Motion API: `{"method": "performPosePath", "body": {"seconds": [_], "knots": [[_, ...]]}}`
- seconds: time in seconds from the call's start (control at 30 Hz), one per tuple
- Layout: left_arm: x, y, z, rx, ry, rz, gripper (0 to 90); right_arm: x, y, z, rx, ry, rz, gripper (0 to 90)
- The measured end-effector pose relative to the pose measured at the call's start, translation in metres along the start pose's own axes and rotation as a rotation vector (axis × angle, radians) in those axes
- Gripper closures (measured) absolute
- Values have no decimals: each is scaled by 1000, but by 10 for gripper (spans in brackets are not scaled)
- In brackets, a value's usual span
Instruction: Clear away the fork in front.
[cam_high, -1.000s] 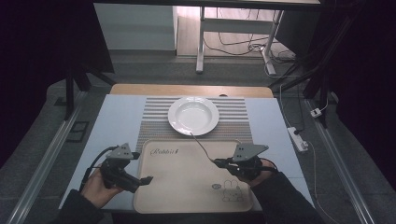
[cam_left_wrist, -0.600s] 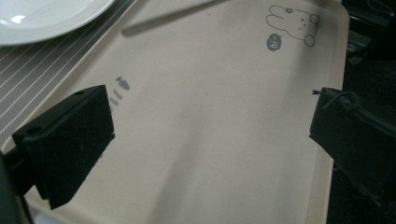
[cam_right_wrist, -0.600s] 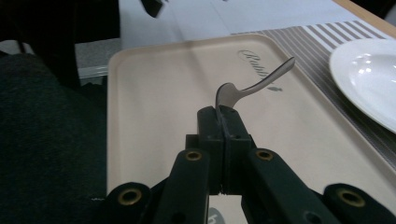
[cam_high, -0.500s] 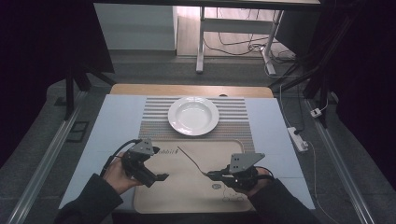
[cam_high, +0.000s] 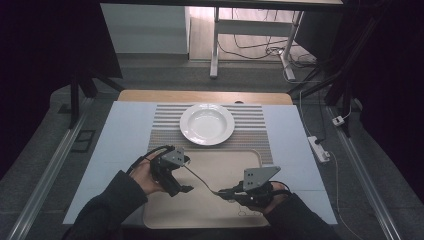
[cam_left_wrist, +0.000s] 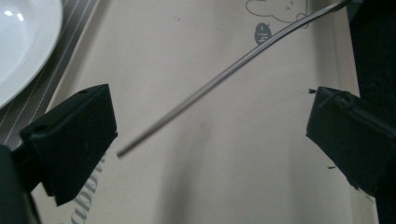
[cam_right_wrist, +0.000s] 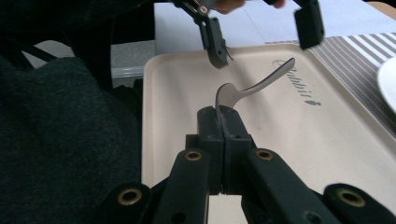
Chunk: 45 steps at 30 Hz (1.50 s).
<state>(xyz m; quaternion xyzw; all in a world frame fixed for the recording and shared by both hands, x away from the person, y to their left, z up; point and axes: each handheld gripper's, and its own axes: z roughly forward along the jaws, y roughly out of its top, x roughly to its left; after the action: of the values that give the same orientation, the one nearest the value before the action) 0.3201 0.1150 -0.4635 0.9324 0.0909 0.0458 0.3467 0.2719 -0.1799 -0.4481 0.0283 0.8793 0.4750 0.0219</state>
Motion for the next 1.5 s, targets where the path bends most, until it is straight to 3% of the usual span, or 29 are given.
{"method": "performPosePath", "body": {"seconds": [0.2, 0.5, 0.63, 0.67, 0.87, 1.3, 1.5], "knots": [[3, 3, 7, 41, -31, 88, 98, 1, 1, 2, 3, 26, -9, 896], [4, 6, 13, 62, -44, 185, 360, 2, 1, 4, 8, 41, -6, 896], [2, 9, 12, 59, -58, 244, 503, 2, 1, 4, 9, 53, -2, 896], [2, 11, 11, 77, -60, 276, 536, 2, 1, 5, 10, 55, 0, 896], [-1, 14, 11, 100, -79, 343, 687, 1, 1, 4, 8, 66, 1, 896], [-6, 12, 12, 117, -70, 430, 778, -2, 0, 6, 0, 99, 30, 891], [-9, 10, 14, 136, -93, 485, 839, -5, -2, 4, -8, 51, 45, 819]]}}
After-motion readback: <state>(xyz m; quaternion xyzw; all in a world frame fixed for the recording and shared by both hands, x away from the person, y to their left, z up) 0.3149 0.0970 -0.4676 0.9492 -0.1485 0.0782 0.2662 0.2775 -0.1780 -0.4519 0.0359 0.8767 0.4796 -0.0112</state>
